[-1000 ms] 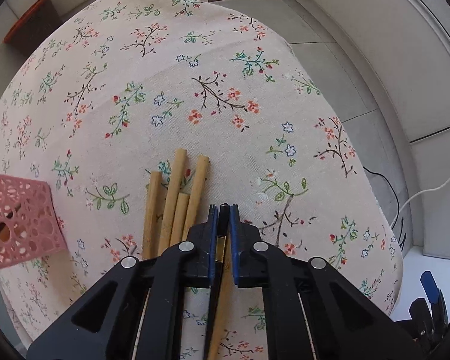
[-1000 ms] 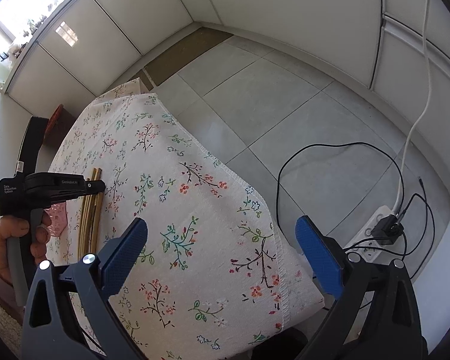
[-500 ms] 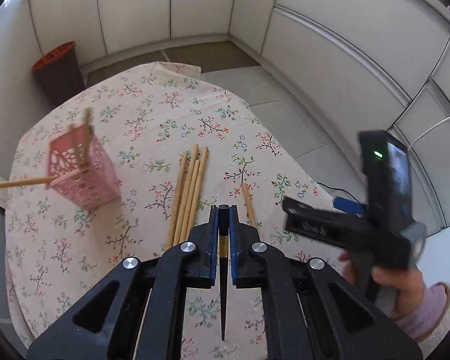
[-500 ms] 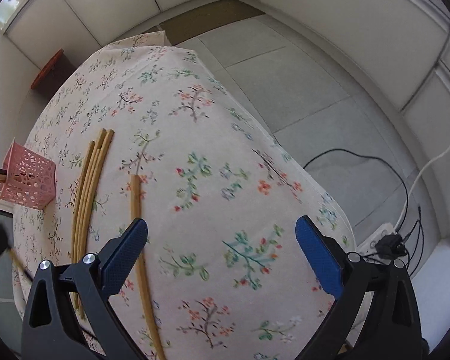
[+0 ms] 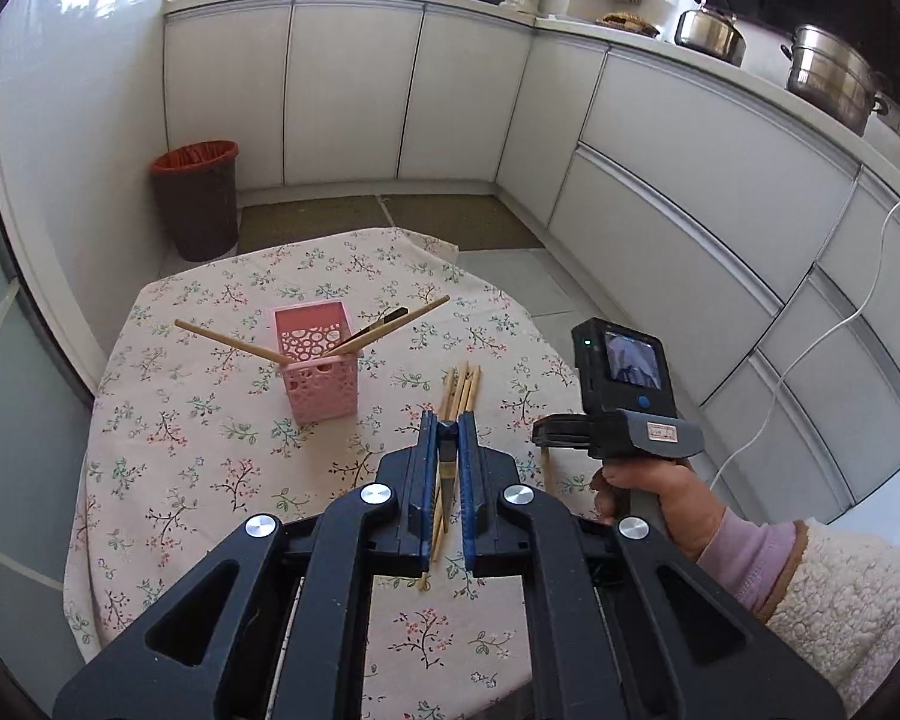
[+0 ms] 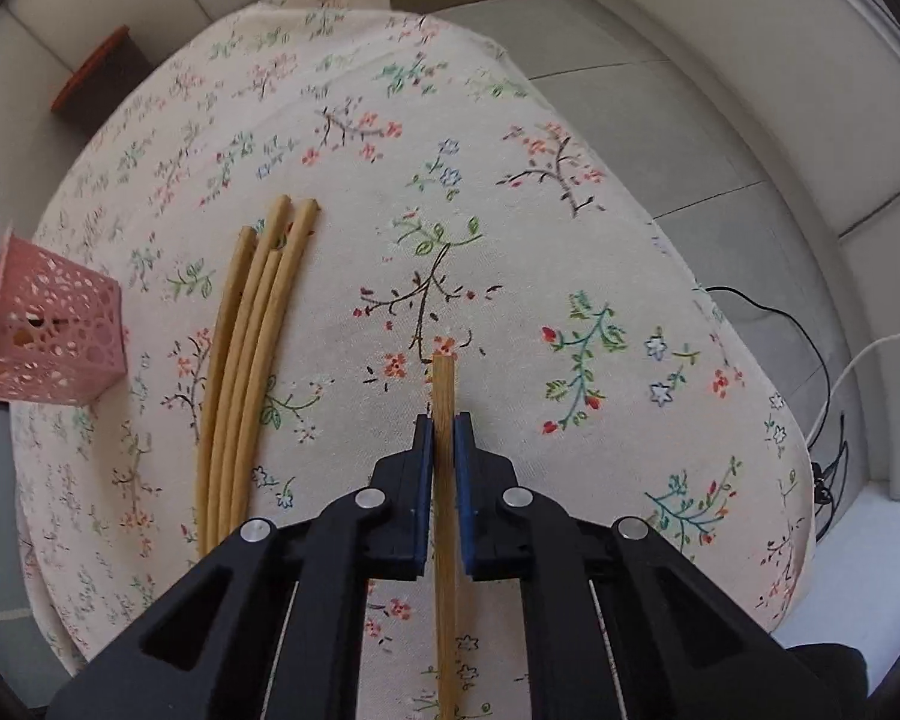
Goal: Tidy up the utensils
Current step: 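Lift both held chopsticks and carry them over the pink holder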
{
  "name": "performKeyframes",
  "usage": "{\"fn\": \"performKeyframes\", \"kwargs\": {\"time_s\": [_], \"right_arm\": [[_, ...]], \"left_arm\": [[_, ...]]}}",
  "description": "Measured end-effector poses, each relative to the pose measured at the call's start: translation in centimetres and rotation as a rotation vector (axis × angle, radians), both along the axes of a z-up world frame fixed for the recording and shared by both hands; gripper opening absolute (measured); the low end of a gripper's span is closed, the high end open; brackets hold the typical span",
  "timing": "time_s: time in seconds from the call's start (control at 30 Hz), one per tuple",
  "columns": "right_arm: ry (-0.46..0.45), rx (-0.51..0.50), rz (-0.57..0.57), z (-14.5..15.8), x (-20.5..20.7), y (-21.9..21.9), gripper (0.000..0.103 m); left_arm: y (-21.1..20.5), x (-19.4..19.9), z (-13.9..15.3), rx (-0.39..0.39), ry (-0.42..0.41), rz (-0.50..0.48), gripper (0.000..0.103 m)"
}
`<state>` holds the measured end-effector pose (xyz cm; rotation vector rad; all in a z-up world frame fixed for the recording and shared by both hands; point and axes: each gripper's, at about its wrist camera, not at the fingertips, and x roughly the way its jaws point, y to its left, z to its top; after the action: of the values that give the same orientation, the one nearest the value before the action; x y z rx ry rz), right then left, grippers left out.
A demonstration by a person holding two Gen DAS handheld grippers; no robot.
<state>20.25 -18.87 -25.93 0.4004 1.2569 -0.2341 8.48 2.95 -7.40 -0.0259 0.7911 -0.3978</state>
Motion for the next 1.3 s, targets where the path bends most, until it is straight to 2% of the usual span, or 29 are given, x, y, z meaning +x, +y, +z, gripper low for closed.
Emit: {"fn": "performKeyframes", "kwargs": {"time_s": [0.3, 0.6, 0.9, 1.03, 1.3], "right_arm": [[-0.279, 0.029, 0.043, 11.9, -8.7, -1.4, 0.007], [-0.444, 0.018, 0.133, 20.1, -12.7, 0.8, 0.007], [-0.569, 0.105, 0.215, 27.6, -13.1, 3.1, 0.008], [-0.634, 0.099, 0.236, 30.3, -12.8, 4.7, 0.008], [-0.714, 0.120, 0.261, 33.4, -9.8, 7.4, 0.008]], "left_arm": [[1.9, -2.2, 2.6, -0.066, -0.055, 0.026, 0.006], [3.0, -3.5, 5.2, -0.085, -0.101, 0.083, 0.006], [4.1, -3.3, 7.6, -0.093, -0.139, 0.129, 0.006], [4.3, -2.7, 8.5, -0.091, -0.162, 0.149, 0.006], [4.8, 0.3, 10.4, -0.081, -0.204, 0.199, 0.006]]}}
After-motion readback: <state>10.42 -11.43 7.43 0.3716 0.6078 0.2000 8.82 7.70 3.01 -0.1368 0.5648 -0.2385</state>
